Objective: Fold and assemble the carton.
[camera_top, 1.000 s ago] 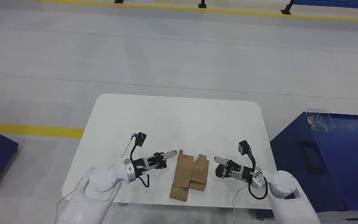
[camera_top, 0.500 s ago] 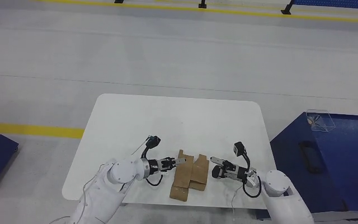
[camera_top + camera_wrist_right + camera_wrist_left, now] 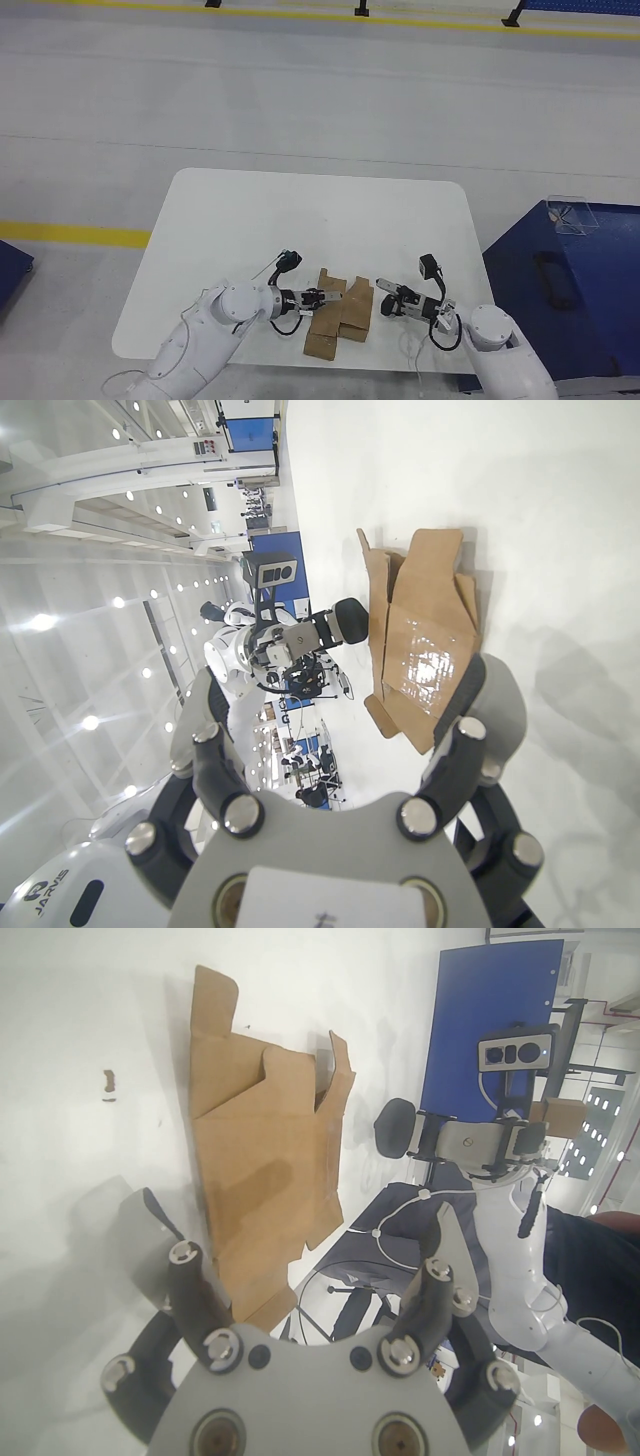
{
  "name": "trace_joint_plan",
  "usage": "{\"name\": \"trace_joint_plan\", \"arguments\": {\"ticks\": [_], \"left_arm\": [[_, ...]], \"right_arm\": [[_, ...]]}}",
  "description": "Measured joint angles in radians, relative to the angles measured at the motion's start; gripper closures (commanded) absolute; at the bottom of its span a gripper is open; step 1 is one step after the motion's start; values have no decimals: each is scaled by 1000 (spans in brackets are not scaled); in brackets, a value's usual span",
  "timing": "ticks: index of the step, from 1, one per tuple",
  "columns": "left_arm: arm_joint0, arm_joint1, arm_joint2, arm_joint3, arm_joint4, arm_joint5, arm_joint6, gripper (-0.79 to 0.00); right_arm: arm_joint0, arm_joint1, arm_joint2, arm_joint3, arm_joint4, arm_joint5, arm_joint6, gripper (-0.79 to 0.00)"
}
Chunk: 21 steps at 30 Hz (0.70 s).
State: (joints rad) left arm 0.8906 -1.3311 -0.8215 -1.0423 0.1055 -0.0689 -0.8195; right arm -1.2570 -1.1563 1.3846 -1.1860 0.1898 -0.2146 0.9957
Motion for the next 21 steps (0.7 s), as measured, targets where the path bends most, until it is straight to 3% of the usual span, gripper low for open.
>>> {"name": "trace_joint_plan", "arguments": {"ticks": [1,6,7,9,10,11,21], "left_arm": [[-4,-4,8,12,-1,0,0,-785],[-25,-23,41,61,-12,-19,-2,-628],[-27,-26,45,67,-16,-25,-5,-443],[-30,-32,53,78,-26,-43,-8,-249],[-31,-34,55,81,-32,-52,-11,-37],[-32,-37,58,85,-39,-65,-13,0],[-36,-53,66,116,-66,-134,15,0]], "right_arm": [[2,0,-3,4,2,0,0,-785],[10,0,-18,23,10,-2,-2,-785],[12,0,-20,26,11,-3,-3,-785],[14,0,-25,30,15,-6,-5,-785],[13,0,-27,30,18,-8,-4,-785],[12,0,-29,29,22,-10,-3,-785],[14,4,-28,39,61,-23,5,-785]]}}
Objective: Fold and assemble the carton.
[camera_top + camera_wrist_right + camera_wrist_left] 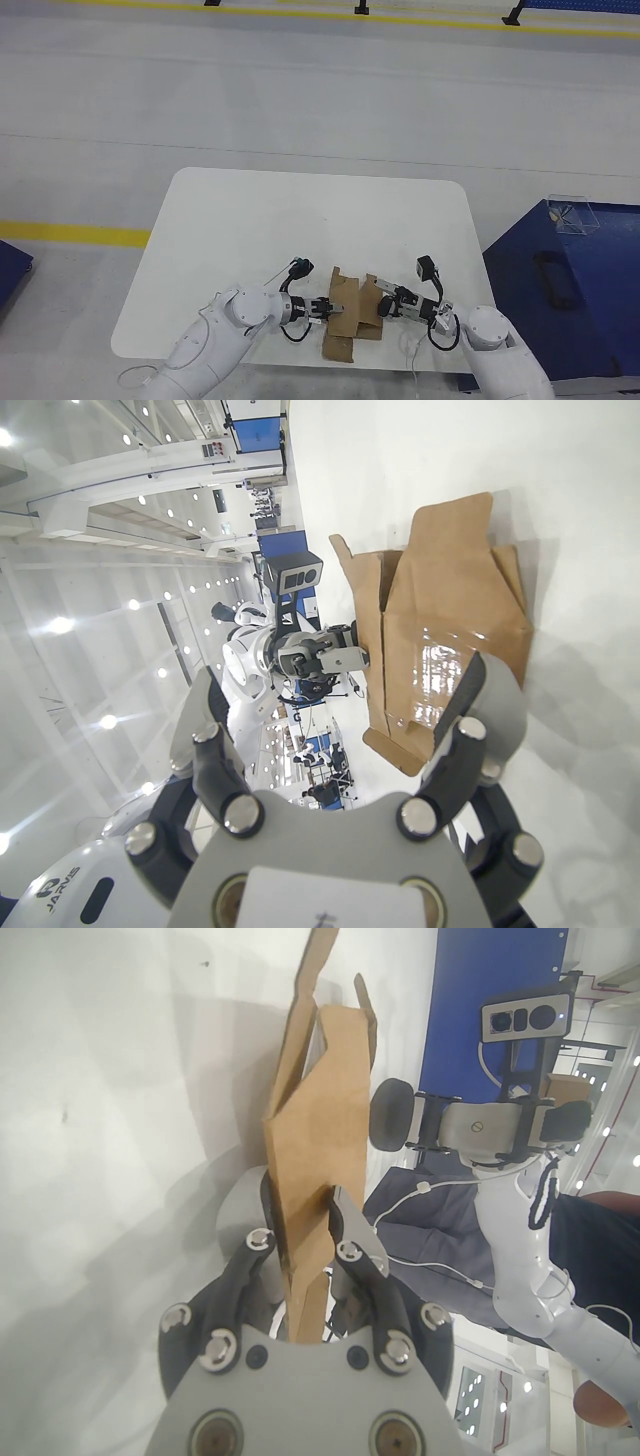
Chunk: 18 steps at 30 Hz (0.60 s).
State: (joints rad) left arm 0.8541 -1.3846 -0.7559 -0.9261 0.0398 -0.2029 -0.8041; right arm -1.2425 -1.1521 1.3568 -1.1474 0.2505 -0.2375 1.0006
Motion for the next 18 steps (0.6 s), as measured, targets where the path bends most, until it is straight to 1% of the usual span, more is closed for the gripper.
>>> {"name": "trace_joint_plan", "arguments": {"ticks": [4,7,10,11,13,15,16,17,18], "left_arm": [[5,2,-21,-3,-34,-52,-6,0],[22,13,-62,-36,-81,-104,-15,0],[64,34,-131,-107,-172,-166,-51,0],[87,43,-162,-144,-221,-183,-78,0],[124,57,-206,-204,-295,-194,-134,0],[164,70,-245,-269,-372,-181,-198,0],[178,74,-257,-293,-404,-169,-225,0],[192,78,-269,-317,-440,-149,-259,0],[198,81,-275,-329,-456,-134,-275,0]], "right_arm": [[-2,6,32,-1,37,-34,1,-785],[-18,16,90,-14,128,-80,40,-785],[-33,26,149,-19,232,-101,115,-785],[-35,29,163,-17,261,-105,144,-785],[-33,31,167,-11,283,-110,179,-785],[-24,29,151,4,302,-114,217,-785],[-18,27,140,13,314,-113,233,-742],[-8,24,124,27,334,-107,257,-533],[0,21,111,37,353,-102,278,-363]]}}
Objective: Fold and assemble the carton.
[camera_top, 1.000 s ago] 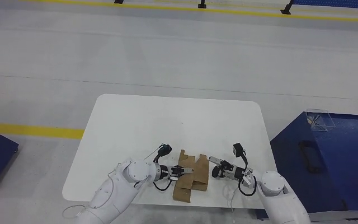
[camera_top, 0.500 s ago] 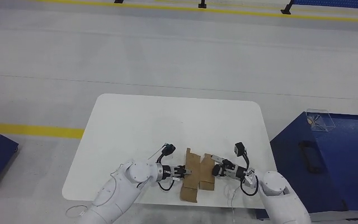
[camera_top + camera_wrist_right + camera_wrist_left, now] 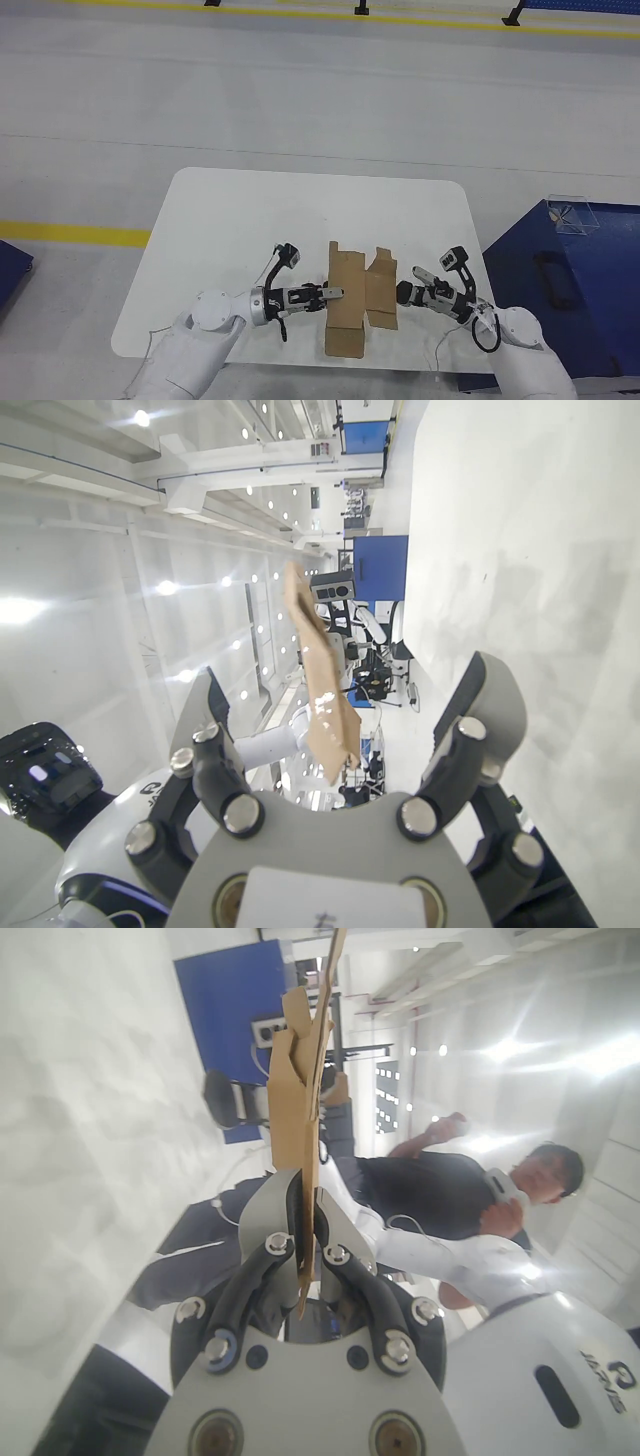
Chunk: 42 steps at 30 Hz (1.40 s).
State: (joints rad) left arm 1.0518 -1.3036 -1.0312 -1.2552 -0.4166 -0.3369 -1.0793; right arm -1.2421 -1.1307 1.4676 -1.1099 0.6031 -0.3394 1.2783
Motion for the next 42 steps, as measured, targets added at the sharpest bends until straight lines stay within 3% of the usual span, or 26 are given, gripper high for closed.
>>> {"name": "trace_joint_plan", "arguments": {"ticks": [2,4,5,13,14,15,21,29,33,42], "left_arm": [[7,4,-6,-17,-9,29,-7,0],[7,4,-3,-22,-8,47,-3,0],[6,3,1,-19,-7,53,2,0],[-20,-4,32,29,-20,67,3,0],[-23,-5,33,36,-24,69,0,-259],[-25,-5,33,41,-27,70,0,-785],[-24,4,0,63,-38,67,11,-785],[80,71,-205,12,65,62,0,-785],[107,81,-231,-3,95,65,5,-785],[106,81,-230,-2,93,65,5,-785]], "right_arm": [[18,-7,-31,26,50,10,58,-256],[31,-14,-56,48,104,10,115,-46],[39,-19,-71,66,141,11,154,0],[79,-38,-133,118,214,7,210,0],[80,-38,-133,115,216,9,211,0],[81,-38,-133,112,216,10,213,0],[89,-34,-124,112,220,18,220,0],[103,-29,-108,132,224,34,226,0],[100,-28,-102,110,212,15,209,0],[-16,2,16,-500,100,-137,65,0]]}}
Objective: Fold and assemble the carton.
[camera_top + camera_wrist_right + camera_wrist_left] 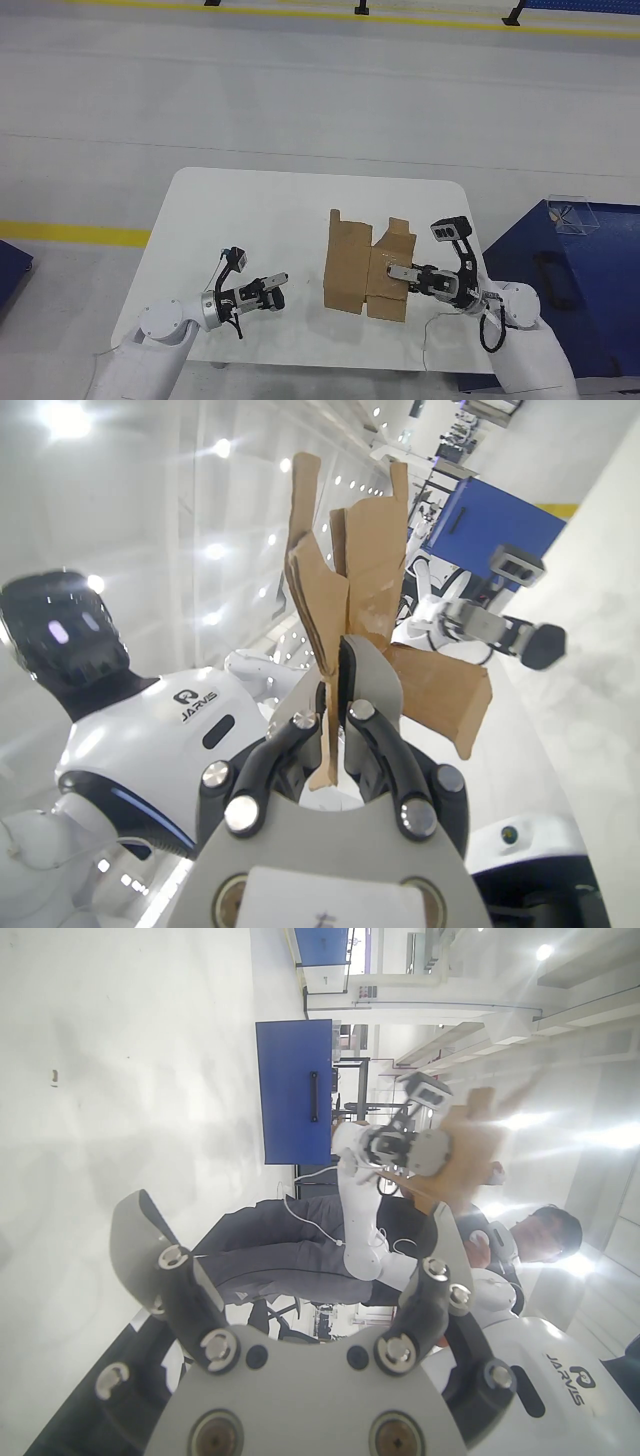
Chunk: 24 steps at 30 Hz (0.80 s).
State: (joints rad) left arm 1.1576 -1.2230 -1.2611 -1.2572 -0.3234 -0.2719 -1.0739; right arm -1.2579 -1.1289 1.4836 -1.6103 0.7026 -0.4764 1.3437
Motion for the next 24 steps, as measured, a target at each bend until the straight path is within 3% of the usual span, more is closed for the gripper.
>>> {"name": "trace_joint_plan", "arguments": {"ticks": [5,8,21,24], "left_arm": [[0,0,0,0,0,0,0,-785],[0,0,0,0,0,0,0,-785],[0,0,0,0,0,0,0,-785],[0,0,0,0,0,0,0,-785]], "right_arm": [[-35,7,36,-292,-52,-62,-62,0],[-44,9,35,-380,-92,-98,-98,0],[-44,9,35,-386,-98,-101,-101,0],[-67,5,1,-379,-42,-50,-145,0]]}}
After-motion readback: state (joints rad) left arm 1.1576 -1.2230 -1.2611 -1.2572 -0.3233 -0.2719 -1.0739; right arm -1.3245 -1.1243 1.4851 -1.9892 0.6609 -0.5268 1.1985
